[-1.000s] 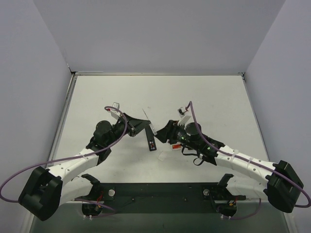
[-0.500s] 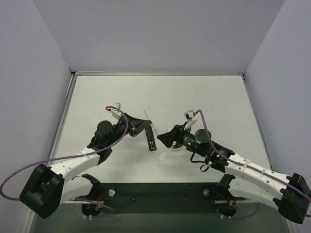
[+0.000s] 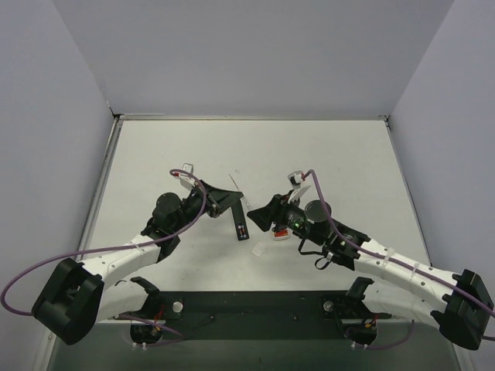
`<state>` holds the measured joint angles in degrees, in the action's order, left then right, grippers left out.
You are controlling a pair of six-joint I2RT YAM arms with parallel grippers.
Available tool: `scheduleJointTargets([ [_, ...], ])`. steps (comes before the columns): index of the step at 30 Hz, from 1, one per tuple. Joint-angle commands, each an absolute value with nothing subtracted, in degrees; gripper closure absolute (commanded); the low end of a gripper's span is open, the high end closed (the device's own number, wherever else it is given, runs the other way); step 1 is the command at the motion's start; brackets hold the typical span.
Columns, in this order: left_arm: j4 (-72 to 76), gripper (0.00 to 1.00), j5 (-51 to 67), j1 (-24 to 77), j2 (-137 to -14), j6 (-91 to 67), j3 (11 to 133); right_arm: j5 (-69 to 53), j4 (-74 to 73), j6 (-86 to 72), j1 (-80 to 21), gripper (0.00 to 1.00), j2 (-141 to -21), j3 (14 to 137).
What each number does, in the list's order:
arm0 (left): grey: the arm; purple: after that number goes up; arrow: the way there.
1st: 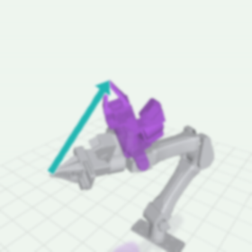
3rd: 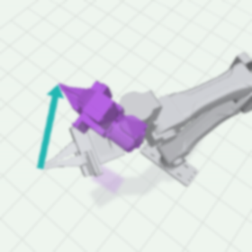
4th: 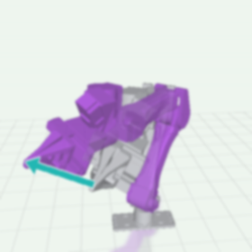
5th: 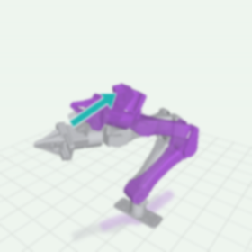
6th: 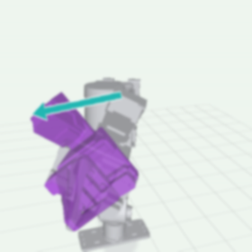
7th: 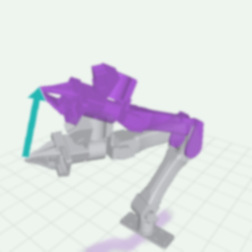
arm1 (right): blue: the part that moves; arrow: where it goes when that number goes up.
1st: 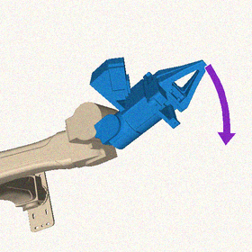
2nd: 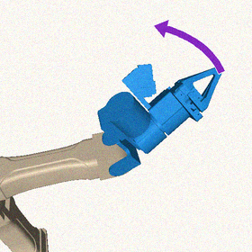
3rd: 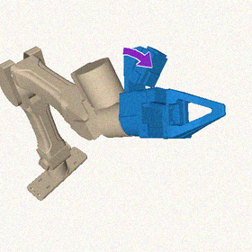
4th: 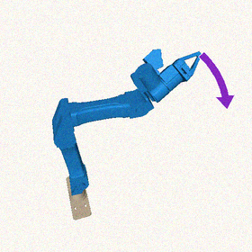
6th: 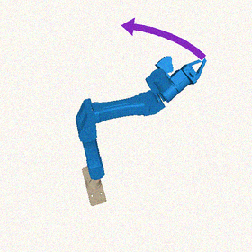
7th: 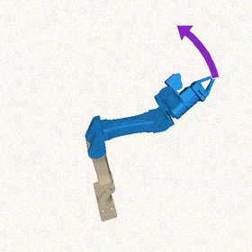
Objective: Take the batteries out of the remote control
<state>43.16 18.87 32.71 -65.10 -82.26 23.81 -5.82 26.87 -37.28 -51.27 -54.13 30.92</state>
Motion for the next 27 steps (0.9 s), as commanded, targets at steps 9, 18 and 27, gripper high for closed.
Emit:
scheduleJointTargets([
  [9, 48.7, 1.0, 17.7, 33.2, -64.2, -82.0, 22.1, -4.9, 27.7, -38.1, -51.9, 0.69, -58.4, 36.1],
  [18, 50.6, 1.0, 17.6, 33.2, -64.7, -82.3, 21.8, -7.0, 27.9, -38.9, -51.9, 0.72, -60.6, 37.1],
  [27, 49.9, 0.59, 18.1, 33.2, -65.2, -82.7, 22.0, -7.6, 27.8, -36.7, -51.8, 1.0, -58.7, 35.9],
])
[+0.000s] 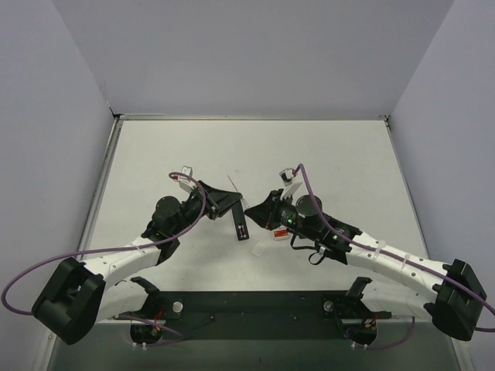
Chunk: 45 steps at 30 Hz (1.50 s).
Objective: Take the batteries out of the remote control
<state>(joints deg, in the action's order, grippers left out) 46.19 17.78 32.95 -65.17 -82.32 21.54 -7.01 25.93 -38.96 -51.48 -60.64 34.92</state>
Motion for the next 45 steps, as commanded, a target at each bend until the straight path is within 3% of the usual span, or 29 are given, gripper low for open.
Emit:
scheduleJointTargets([
  [1, 49.3, 0.48, 17.9, 33.2, -65.0, -82.6, 22.0, -7.7, 26.8, -35.5, -51.8, 1.0, -58.2, 36.1],
  [2, 46.5, 0.35, 18.1, 33.1, -64.7, -82.4, 22.2, -7.7, 25.2, -32.5, -51.5, 1.0, -57.7, 37.2],
  [5, 36.2, 0.27, 19.3, 33.0, -63.6, -78.6, 25.2, -7.5, 14.9, -24.8, -51.1, 1.0, -56.9, 40.4],
  [9, 33.1, 0.27, 20.9, 33.1, -63.5, -76.3, 26.0, -6.3, -1.4, -17.6, -51.0, 1.0, -59.0, 48.8],
  [13, 24.0, 0.27, 22.6, 33.0, -64.6, -73.9, 29.2, -7.4, -7.3, -13.7, -51.2, 1.0, -60.3, 52.2],
  [18, 28.7, 0.27, 25.1, 33.0, -66.4, -75.9, 28.4, -7.2, -13.5, -11.8, -51.2, 1.0, -62.6, 55.3],
  [45, 25.4, 0.28, 26.4, 33.4, -70.3, -81.6, 30.9, -5.0, -17.1, -10.2, -53.8, 1.0, -69.0, 59.8],
])
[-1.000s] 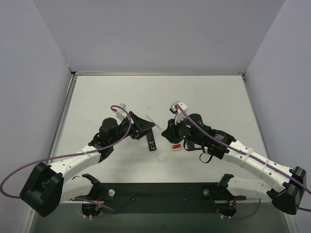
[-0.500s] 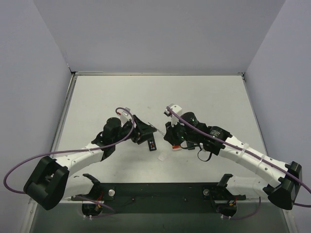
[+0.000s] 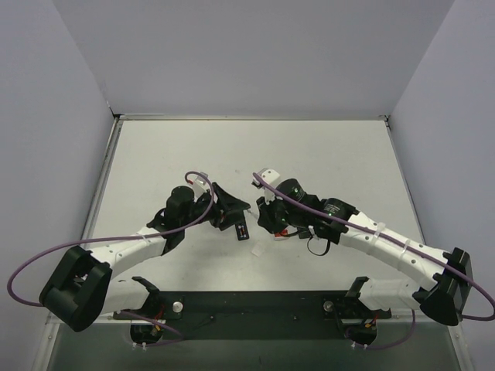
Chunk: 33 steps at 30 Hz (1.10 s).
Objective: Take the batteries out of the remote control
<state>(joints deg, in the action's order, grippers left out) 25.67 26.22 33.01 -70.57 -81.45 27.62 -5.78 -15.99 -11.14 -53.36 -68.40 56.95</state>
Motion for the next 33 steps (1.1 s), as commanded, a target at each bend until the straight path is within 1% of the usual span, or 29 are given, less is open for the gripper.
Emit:
scheduleJointTargets([
  [1, 25.1, 0.31, 26.5, 33.4, -70.9, -81.7, 31.0, -5.1, -17.1, -9.8, -53.9, 1.0, -69.1, 60.1],
  [6, 25.6, 0.42, 27.2, 33.5, -73.0, -84.0, 30.8, -7.0, -17.2, -8.7, -53.9, 1.0, -70.0, 61.1],
  [7, 25.7, 0.47, 27.1, 33.5, -73.5, -84.2, 30.7, -7.4, -17.5, -8.5, -53.9, 1.0, -70.3, 61.3],
  [14, 25.2, 0.58, 26.8, 33.7, -75.7, -85.8, 31.4, -11.8, -18.4, -6.8, -53.9, 1.0, -72.6, 62.6],
  [15, 26.1, 0.67, 26.6, 33.7, -75.9, -86.3, 31.2, -11.9, -18.2, -6.6, -54.0, 1.0, -72.7, 62.4],
  [16, 26.7, 0.72, 26.5, 33.9, -76.3, -86.8, 31.1, -11.1, -18.0, -6.7, -53.9, 1.0, -72.9, 62.6],
  [17, 27.4, 0.8, 27.0, 33.9, -76.7, -87.4, 31.1, -10.6, -17.8, -6.9, -53.9, 1.0, -73.1, 62.8],
  [18, 29.0, 0.98, 27.7, 33.9, -77.2, -88.9, 31.1, -9.8, -17.3, -7.1, -53.9, 1.0, -73.1, 62.9],
  [19, 29.8, 1.0, 28.3, 33.8, -77.8, -89.9, 31.0, -7.8, -16.8, -7.6, -54.0, 1.0, -73.1, 63.1],
  [20, 30.5, 1.0, 28.1, 33.8, -77.9, -90.9, 30.8, -6.1, -16.2, -8.1, -53.8, 1.0, -73.1, 63.4],
  [22, 34.1, 1.0, 27.3, 33.8, -78.0, -94.9, 29.1, -3.1, -14.9, -10.2, -53.4, 0.83, -72.7, 63.2],
  [23, 35.8, 1.0, 26.3, 33.8, -78.0, -96.7, 28.5, -0.9, -11.8, -10.8, -53.2, 0.73, -71.3, 62.4],
  [24, 39.9, 1.0, 25.6, 33.8, -77.9, -100.2, 27.0, -0.4, -9.4, -11.6, -52.8, 0.6, -70.3, 61.0],
  [25, 41.6, 1.0, 24.8, 33.8, -77.6, -101.8, 26.5, -0.2, -6.7, -13.3, -52.0, 0.54, -69.1, 59.3],
  [26, 42.6, 1.0, 23.7, 33.8, -77.3, -103.3, 26.1, -0.2, -0.7, -14.2, -51.6, 0.48, -66.2, 55.1],
  [27, 43.7, 1.0, 22.9, 33.8, -77.2, -105.8, 25.8, -0.2, 3.1, -15.3, -51.3, 0.44, -64.8, 53.0],
  [28, 44.3, 1.0, 22.2, 33.7, -76.6, -107.2, 25.3, -0.2, 6.6, -16.1, -50.8, 0.43, -63.2, 50.7],
  [29, 45.4, 1.0, 21.4, 33.7, -76.4, -108.8, 24.8, -0.2, 13.7, -17.2, -50.8, 0.43, -60.8, 45.9],
  [33, 54.0, 1.0, 17.0, 33.6, -76.3, -116.5, 23.6, -0.3, 26.8, -19.5, -50.9, 0.42, -57.2, 38.3],
])
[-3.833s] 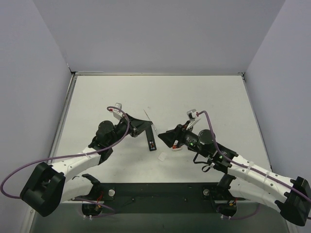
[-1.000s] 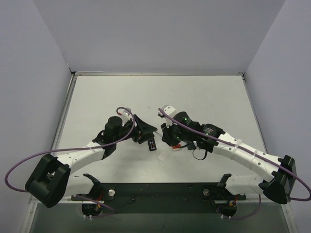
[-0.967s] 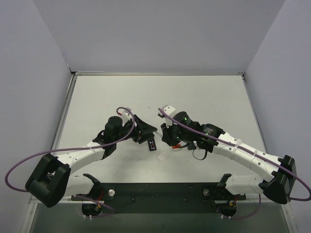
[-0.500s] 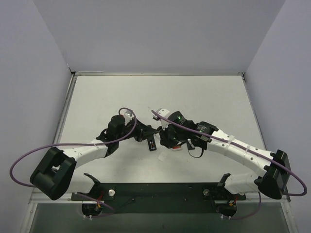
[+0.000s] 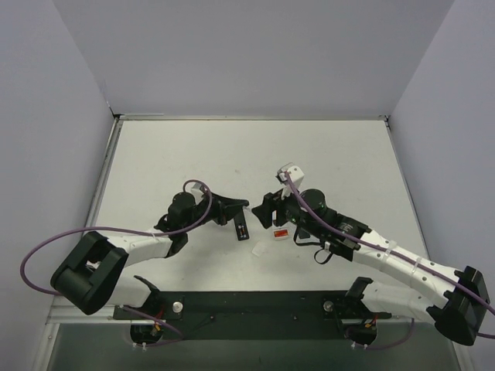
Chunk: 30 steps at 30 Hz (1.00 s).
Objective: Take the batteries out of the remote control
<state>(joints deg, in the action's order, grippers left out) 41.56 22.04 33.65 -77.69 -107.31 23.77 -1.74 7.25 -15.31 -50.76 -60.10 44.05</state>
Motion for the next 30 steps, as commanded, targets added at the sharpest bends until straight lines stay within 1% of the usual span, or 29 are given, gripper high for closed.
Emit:
scheduleJointTargets([
  [1, 54.6, 1.0, 16.9, 33.6, -76.3, -117.4, 23.8, -0.4, 28.9, -20.1, -50.9, 0.42, -56.6, 37.2],
  [4, 54.3, 1.0, 15.5, 33.7, -75.3, -119.3, 24.3, -1.6, 41.3, -21.4, -50.8, 0.41, -54.5, 32.9],
  [7, 52.6, 1.0, 13.7, 33.7, -73.7, -119.8, 24.5, -2.5, 49.4, -22.1, -50.9, 0.41, -54.4, 29.9],
  [8, 52.1, 1.0, 13.4, 33.7, -73.3, -120.1, 24.5, -2.4, 50.2, -22.1, -51.0, 0.41, -54.5, 29.6],
  [12, 50.6, 1.0, 15.3, 33.7, -73.8, -119.4, 25.7, -1.1, 49.3, -21.7, -51.1, 0.46, -55.2, 30.2],
  [14, 52.4, 1.0, 15.3, 34.4, -74.5, -120.0, 25.6, -0.5, 49.7, -22.0, -51.2, 0.48, -55.5, 30.4],
  [15, 53.1, 1.0, 15.0, 34.5, -75.0, -120.4, 24.9, -0.5, 50.1, -22.1, -51.3, 0.53, -55.8, 30.4],
  [17, 54.3, 1.0, 14.4, 34.8, -75.1, -121.1, 24.4, -0.5, 49.8, -22.6, -51.3, 0.56, -56.3, 30.8],
  [23, 54.0, 1.0, 14.1, 34.8, -74.5, -121.5, 24.9, -0.5, 49.7, -22.9, -51.9, 0.56, -57.2, 30.2],
  [26, 53.9, 1.0, 13.8, 34.8, -74.4, -121.6, 24.9, -0.4, 50.0, -22.9, -52.2, 0.55, -57.2, 29.6],
  [28, 53.9, 1.0, 13.5, 34.8, -73.9, -121.7, 24.8, -0.2, 50.0, -22.9, -52.2, 0.51, -57.2, 29.1],
  [30, 53.9, 1.0, 13.4, 34.8, -73.8, -121.8, 24.9, -0.2, 50.0, -23.0, -52.2, 0.51, -57.2, 28.9],
])
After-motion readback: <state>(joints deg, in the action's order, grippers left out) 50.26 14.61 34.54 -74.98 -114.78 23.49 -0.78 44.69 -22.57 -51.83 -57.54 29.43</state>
